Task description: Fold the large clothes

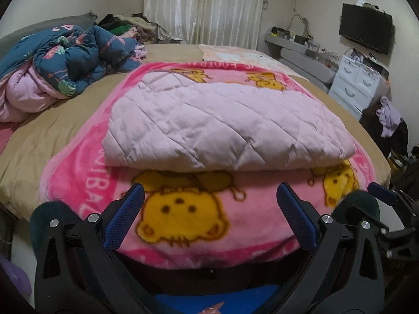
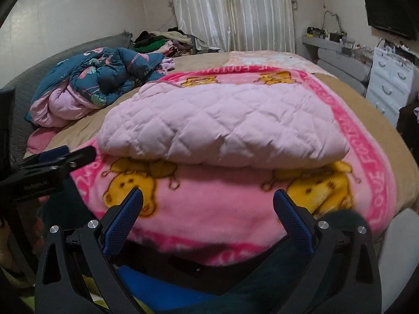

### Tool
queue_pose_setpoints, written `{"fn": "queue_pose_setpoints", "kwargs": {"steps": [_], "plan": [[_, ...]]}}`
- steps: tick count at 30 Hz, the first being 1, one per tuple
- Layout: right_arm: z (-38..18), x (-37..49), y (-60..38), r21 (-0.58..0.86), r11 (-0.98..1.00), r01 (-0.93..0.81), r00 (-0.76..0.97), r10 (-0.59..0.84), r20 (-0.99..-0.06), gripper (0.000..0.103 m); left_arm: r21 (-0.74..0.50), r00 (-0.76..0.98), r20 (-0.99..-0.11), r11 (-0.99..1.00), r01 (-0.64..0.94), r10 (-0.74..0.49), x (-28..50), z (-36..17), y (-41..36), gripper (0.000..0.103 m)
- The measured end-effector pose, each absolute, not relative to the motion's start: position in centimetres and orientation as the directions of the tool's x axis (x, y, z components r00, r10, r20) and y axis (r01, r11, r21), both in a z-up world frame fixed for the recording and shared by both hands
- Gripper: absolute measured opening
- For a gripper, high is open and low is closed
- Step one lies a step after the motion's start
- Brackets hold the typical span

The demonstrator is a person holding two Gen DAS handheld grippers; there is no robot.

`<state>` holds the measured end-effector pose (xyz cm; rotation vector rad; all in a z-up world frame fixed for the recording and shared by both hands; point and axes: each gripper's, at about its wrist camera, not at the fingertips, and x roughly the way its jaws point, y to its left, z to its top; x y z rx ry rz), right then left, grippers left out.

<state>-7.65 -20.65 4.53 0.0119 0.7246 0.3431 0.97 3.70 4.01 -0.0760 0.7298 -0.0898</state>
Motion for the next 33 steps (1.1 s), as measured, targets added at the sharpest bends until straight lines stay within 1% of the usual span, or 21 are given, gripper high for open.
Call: {"fn": "queue_pose_setpoints", "kwargs": {"steps": [10, 14, 33], "plan": [[5.4, -8.5, -21.2, 0.101, 0.951, -0.292, 0.725, 0.289, -0.626, 0.099, -0.106, 0.746, -0.656, 0.992, 0.062, -0.117, 0.0, 4.1, 3.2, 0.095], [5.4, -8.4, -21.5, 0.101, 0.955, -0.278, 0.728, 0.278, -0.627, 0.099, -0.091, 0.747, -0.657, 0.995, 0.052, -0.099, 0.0, 4.2, 3.1, 0.095], [5.5, -8.4, -22.0, 0.093, 0.962, -0.255, 0.736, 0.255, -0.627, 0.099, -0.097, 0.749, -0.653, 0.993, 0.070, -0.116, 0.1, 4.5, 2.8, 0.095]]}}
